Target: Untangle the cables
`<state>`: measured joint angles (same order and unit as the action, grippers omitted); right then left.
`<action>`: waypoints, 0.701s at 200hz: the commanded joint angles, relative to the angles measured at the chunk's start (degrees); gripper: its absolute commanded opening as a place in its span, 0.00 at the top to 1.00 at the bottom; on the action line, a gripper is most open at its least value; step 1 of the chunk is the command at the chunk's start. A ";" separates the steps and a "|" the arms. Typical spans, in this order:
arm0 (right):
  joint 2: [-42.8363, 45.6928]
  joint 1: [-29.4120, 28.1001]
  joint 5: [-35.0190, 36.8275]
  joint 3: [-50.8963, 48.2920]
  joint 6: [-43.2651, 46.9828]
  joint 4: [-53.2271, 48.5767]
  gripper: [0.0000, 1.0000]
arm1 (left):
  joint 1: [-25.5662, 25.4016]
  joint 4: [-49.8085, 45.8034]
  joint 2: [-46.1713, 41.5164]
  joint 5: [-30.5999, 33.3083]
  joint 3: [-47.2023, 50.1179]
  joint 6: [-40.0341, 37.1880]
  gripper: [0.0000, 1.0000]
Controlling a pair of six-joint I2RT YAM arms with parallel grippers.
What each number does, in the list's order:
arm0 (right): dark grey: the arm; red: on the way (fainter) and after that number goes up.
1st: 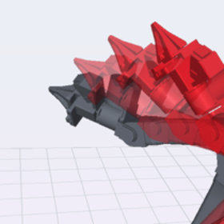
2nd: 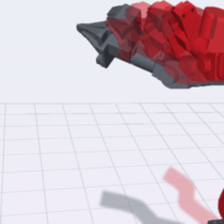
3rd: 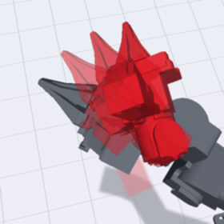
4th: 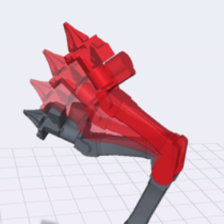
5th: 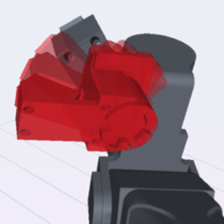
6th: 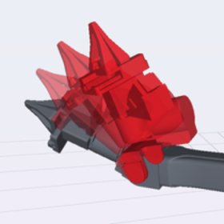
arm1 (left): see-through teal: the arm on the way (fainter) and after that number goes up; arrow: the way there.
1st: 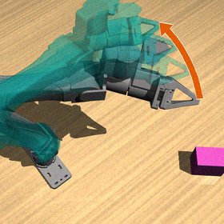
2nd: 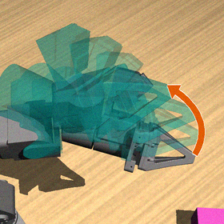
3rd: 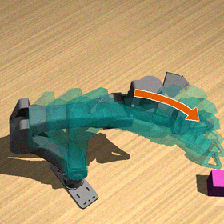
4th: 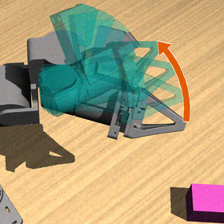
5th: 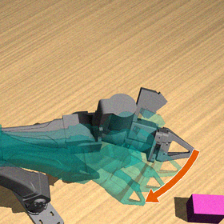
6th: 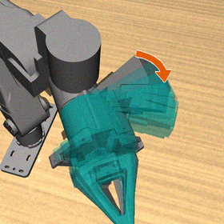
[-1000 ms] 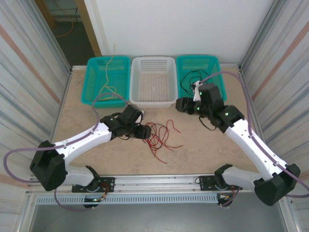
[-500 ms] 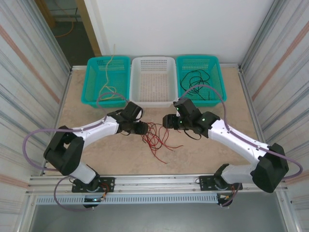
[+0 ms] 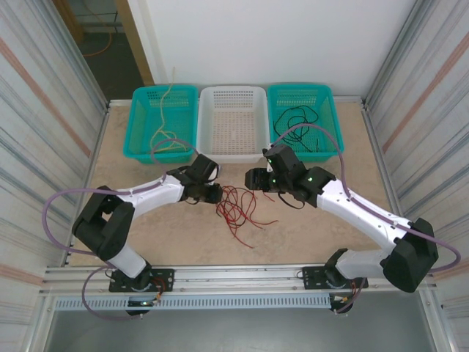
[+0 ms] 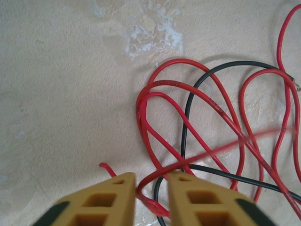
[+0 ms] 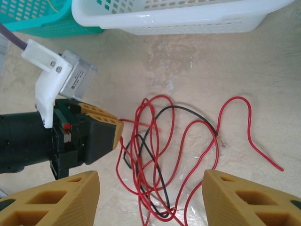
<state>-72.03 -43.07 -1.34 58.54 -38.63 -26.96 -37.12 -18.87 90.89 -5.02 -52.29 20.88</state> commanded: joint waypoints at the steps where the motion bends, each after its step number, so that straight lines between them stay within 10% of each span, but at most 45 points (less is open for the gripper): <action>1: 0.16 -0.22 -0.23 0.26 -1.34 1.19 0.41 | -0.05 0.16 -0.15 0.77 -2.17 -1.51 0.87; 23: 0.13 -0.60 -0.66 0.47 -1.45 1.88 0.41 | -0.05 -0.78 -3.59 0.18 -2.20 -0.91 1.00; 140: -2.03 -9.11 -4.06 6.67 4.83 8.76 0.41 | -0.37 -12.81 -29.53 -9.40 -17.32 0.15 1.00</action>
<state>-73.60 -49.21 -4.80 61.60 -37.39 -21.96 -37.56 -28.93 62.87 -10.22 -64.88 20.64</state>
